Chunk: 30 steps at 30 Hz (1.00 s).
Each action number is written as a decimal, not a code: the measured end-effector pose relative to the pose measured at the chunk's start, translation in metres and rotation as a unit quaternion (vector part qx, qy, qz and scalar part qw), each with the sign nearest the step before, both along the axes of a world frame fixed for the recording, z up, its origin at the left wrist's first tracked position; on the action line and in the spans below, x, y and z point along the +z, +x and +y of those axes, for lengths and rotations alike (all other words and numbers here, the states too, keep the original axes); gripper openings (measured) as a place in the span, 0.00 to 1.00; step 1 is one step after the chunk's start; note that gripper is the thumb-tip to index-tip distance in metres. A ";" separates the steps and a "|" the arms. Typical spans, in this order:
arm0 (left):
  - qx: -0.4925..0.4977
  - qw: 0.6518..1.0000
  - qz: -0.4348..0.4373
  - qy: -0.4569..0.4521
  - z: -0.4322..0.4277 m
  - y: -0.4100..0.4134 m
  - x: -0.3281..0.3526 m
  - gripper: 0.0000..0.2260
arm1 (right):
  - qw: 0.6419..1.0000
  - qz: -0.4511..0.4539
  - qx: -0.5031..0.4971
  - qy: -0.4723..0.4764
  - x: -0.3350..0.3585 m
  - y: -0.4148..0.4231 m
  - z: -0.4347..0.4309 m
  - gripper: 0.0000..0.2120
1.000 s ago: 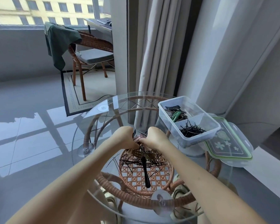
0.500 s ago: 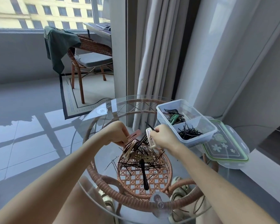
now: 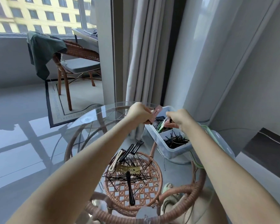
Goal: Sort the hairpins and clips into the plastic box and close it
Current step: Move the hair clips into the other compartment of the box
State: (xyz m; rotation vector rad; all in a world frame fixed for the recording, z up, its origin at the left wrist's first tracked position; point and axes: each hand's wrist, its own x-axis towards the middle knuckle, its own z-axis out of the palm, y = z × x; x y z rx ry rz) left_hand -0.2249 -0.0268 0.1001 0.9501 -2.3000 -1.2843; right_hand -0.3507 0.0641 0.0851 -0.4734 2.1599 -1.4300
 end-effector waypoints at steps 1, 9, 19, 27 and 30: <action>0.001 1.000 -0.012 -0.011 0.001 -0.008 0.001 0.08 | 1.000 0.022 0.001 0.017 0.000 0.000 0.000 0.10; -0.070 0.920 -0.302 -0.240 -0.004 0.057 -0.025 0.13 | 0.878 0.417 0.227 0.058 -0.008 0.067 0.033 0.13; -0.045 0.937 -0.310 -0.154 0.008 0.104 -0.061 0.15 | 0.718 0.484 0.465 0.185 -0.058 0.101 -0.011 0.26; -0.034 0.960 -0.277 0.025 -0.012 0.104 -0.057 0.16 | 0.693 0.433 0.506 0.275 -0.041 0.088 -0.011 0.14; -0.024 0.964 -0.239 0.116 -0.021 0.109 -0.056 0.14 | 0.703 0.420 0.500 0.282 -0.040 0.089 -0.005 0.12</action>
